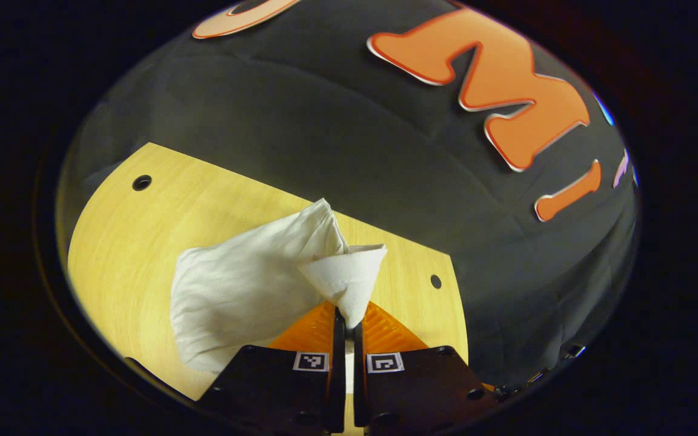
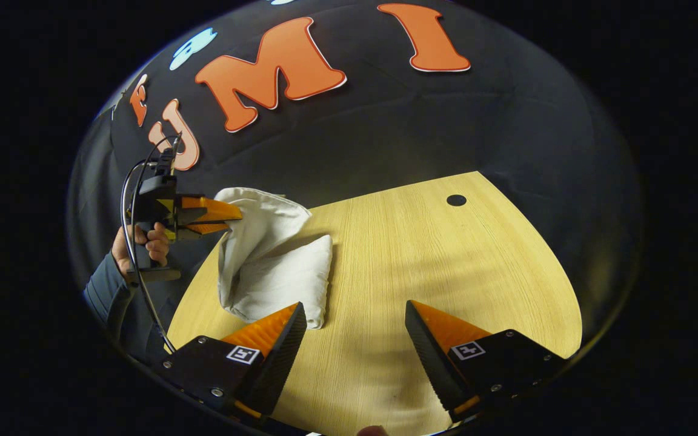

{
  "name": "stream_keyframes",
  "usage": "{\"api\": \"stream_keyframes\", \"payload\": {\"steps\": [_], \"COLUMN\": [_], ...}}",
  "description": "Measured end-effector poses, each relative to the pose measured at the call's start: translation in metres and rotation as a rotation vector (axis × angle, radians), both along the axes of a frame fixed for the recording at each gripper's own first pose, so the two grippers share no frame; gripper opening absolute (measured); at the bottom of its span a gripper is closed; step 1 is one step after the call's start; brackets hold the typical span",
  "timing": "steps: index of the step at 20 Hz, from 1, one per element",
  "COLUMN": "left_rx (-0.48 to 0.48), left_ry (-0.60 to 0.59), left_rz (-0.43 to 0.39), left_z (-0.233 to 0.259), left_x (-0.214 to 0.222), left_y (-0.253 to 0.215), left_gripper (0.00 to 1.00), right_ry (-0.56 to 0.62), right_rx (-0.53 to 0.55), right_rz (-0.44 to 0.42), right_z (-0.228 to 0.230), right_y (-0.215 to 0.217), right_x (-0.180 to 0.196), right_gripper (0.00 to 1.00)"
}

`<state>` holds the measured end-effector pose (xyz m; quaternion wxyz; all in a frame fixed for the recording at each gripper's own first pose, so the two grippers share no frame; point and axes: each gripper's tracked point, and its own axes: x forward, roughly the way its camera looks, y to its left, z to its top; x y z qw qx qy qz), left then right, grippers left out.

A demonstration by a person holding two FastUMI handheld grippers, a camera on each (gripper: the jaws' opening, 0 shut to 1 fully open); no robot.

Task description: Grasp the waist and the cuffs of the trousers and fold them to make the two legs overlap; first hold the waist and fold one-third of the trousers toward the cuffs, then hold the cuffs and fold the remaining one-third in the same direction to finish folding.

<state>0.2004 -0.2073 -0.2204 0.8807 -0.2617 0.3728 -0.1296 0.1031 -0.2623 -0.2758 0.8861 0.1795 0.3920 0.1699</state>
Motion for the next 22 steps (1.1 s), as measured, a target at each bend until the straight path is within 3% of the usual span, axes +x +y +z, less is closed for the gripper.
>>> {"api": "stream_keyframes", "payload": {"steps": [5, 8, 9, 12, 15, 17, 22], "left_rx": [0.083, 0.104, 0.116, 0.105, 0.124, 0.18, 0.316], "left_ry": [0.048, 0.049, 0.041, -0.008, -0.082, -0.137, -0.314], "left_rz": [-0.112, -0.214, -0.246, -0.315, -0.33, -0.312, -0.202], "left_z": [-0.035, -0.046, -0.048, -0.031, -0.009, 0.005, 0.054], "left_x": [-0.047, -0.079, -0.087, -0.117, -0.132, -0.141, -0.155], "left_y": [-0.049, -0.071, -0.074, -0.074, -0.062, -0.042, 0.016], "left_gripper": [0.1, 0.17, 0.13, 0.48, 0.89, 0.97, 1.0], "right_ry": [0.001, -0.004, -0.007, -0.032, -0.091, -0.146, -0.28], "right_rx": [0.019, 0.023, 0.025, 0.019, -0.022, -0.047, -0.118], "right_rz": [0.001, 0.003, -0.001, 0.0, -0.005, -0.009, -0.007], "right_z": [0.0, 0.001, 0.002, 0.009, 0.026, 0.045, 0.095], "right_y": [-0.011, -0.015, -0.016, -0.011, -0.009, 0.003, 0.032], "right_x": [-0.004, -0.006, -0.005, -0.004, -0.001, 0.007, 0.011], "right_gripper": [0.98, 0.99, 0.99, 0.98, 0.98, 0.98, 0.98]}}
